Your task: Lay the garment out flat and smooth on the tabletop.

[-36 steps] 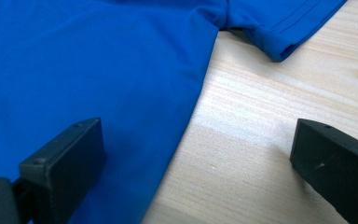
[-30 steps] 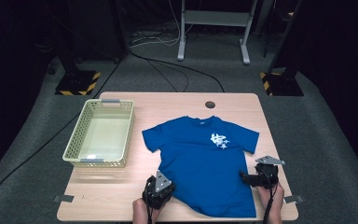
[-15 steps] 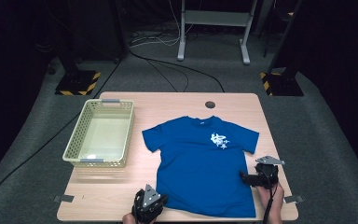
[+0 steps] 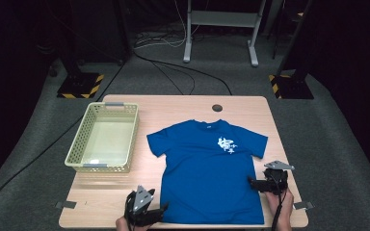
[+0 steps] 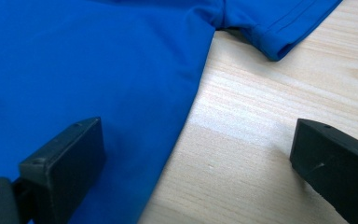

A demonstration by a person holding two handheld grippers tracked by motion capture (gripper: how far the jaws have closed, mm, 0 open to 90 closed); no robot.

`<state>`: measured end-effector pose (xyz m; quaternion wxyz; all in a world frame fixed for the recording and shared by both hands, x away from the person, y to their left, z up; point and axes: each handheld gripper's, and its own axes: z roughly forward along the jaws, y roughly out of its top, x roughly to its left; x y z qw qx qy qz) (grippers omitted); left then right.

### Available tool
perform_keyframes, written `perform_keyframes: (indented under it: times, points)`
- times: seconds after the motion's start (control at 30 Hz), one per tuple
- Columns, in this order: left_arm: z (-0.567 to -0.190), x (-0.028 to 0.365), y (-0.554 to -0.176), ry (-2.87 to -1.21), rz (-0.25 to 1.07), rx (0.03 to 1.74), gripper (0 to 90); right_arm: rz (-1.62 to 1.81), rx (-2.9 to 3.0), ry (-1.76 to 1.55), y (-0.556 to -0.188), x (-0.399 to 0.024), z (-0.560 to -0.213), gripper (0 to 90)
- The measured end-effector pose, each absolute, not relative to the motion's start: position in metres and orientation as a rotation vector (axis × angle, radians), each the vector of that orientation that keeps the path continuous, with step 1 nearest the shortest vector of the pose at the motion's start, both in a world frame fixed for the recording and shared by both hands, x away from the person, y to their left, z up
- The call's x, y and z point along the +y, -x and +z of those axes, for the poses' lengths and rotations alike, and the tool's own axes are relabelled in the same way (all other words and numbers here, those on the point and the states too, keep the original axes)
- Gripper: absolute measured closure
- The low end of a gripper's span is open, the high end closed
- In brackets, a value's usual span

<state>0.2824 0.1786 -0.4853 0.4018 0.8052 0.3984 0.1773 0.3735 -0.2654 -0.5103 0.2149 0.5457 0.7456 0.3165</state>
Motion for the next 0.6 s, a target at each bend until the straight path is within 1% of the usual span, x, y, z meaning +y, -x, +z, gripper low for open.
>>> perform_keyframes:
  times: [0.07,0.17,0.2,0.37,0.43,0.53,0.6]
  points:
    - [-0.494,0.170,-0.295,-2.098,0.461,0.999,29.2,0.877,2.066,-1.514,-0.374,-0.266,-0.510,2.3]
    - [-0.506,0.160,-0.297,-2.169,0.478,0.961,26.7,0.873,2.062,-1.519,-0.373,-0.266,-0.510,2.1]
    - [-0.508,0.160,-0.294,-2.148,0.484,0.954,26.5,0.871,2.059,-1.521,-0.373,-0.266,-0.510,2.1]
    - [-0.509,0.159,-0.287,-2.150,0.510,0.910,26.4,0.862,2.038,-1.540,-0.368,-0.270,-0.510,2.1]
    - [-0.509,0.161,-0.289,-2.146,0.478,0.914,25.0,0.862,2.040,-1.540,-0.365,-0.272,-0.510,1.2]
    - [-0.510,0.163,-0.295,-2.150,0.410,0.935,20.4,0.876,2.059,-1.533,-0.365,-0.272,-0.510,0.0]
    - [-0.510,0.164,-0.298,-2.154,0.383,0.945,14.9,0.898,2.054,-1.539,-0.365,-0.273,-0.510,0.0]
